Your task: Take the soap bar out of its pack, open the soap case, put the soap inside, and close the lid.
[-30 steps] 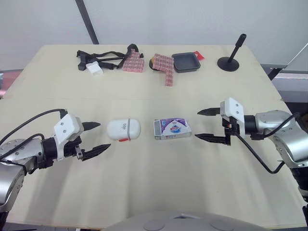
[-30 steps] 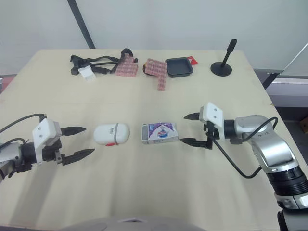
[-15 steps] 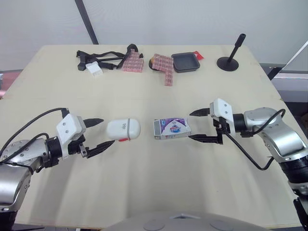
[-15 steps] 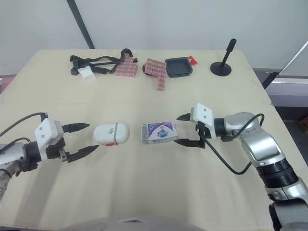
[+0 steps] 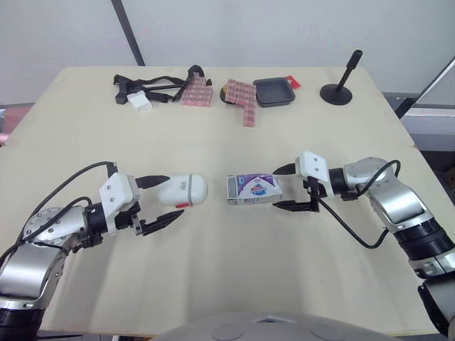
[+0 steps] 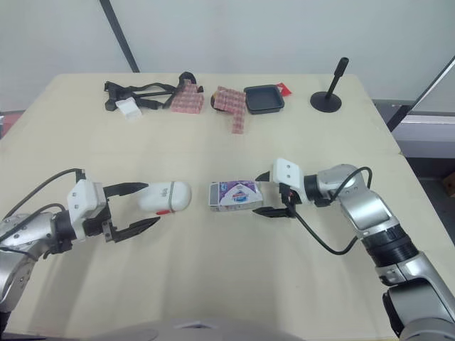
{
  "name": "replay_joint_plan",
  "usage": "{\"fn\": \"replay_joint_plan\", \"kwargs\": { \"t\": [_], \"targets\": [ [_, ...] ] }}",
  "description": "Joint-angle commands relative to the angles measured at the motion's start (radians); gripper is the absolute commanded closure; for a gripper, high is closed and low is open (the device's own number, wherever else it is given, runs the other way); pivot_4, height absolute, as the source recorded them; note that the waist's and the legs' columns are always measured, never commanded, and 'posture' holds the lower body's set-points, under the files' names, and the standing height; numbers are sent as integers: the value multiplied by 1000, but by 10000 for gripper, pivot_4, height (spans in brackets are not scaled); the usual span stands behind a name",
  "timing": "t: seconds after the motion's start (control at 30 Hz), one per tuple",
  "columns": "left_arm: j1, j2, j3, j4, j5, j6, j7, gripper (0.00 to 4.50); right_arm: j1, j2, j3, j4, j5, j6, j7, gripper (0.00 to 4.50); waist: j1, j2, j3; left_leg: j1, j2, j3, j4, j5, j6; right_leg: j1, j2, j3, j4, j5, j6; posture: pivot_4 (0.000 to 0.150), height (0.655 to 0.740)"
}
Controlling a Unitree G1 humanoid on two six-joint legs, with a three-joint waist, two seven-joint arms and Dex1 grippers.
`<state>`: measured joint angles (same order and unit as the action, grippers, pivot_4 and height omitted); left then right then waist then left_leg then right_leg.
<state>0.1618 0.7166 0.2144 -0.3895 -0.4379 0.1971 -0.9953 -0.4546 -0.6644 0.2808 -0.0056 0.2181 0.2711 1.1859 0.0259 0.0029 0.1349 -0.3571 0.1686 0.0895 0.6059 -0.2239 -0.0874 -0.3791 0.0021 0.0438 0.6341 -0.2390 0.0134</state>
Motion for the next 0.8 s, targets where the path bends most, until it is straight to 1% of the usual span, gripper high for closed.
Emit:
{"fn": "replay_joint_plan", "kwargs": {
  "t": [0.03, 0.13, 0.43, 0.67, 0.7, 0.73, 0.8],
  "targets": [
    [-9, -4, -3, -4, 4, -24, 8, 592, -38, 12, 6, 27, -21, -46, 22, 0, 0, 0, 0, 0, 0, 0, 0, 0, 0, 0, 0, 0, 0, 0, 0, 1500, 7400],
    [-18, -6, -9, 4, 13, -38, 15, 592, -88, 25, 48, 100, -75, -94, 42, 0, 1, 0, 0, 0, 0, 0, 0, 0, 0, 0, 0, 0, 0, 0, 0, 1500, 7400],
    [-11, -11, -18, 5, 29, -61, 33, 592, -158, 63, 86, 229, -130, -158, 87, 0, 1, 0, 0, -2, 0, 0, 1, 0, 1, -2, 0, 0, 2, 0, 0, 1500, 7400],
    [3, -18, -24, 2, 38, -75, 49, 592, -173, 70, 90, 260, -150, -180, 111, 0, 3, 0, 0, -3, 0, 0, 2, 0, 1, -2, 0, -1, 2, 0, 0, 1500, 7400],
    [3, -19, -26, 3, 41, -78, 51, 0, -175, 74, 87, 262, -150, -179, 111, 4160, 3, 0, 0, -3, 0, 0, 2, 0, 1, -2, 0, 0, 2, 0, 0, 1500, 7400],
    [3, -21, -28, 5, 44, -80, 51, 0, -175, 76, 85, 264, -150, -178, 111, 5592, 3, 0, 0, -3, 0, 0, 2, 0, 1, -2, 0, 0, 2, 0, 0, 1500, 7400],
    [4, -21, -33, 10, 54, -87, 52, 0, -177, 80, 82, 268, -153, -186, 106, 12174, 3, 0, 0, -3, 0, 0, 2, 0, 1, -2, 0, 0, 2, 0, 0, 1500, 7400]
  ]
}}
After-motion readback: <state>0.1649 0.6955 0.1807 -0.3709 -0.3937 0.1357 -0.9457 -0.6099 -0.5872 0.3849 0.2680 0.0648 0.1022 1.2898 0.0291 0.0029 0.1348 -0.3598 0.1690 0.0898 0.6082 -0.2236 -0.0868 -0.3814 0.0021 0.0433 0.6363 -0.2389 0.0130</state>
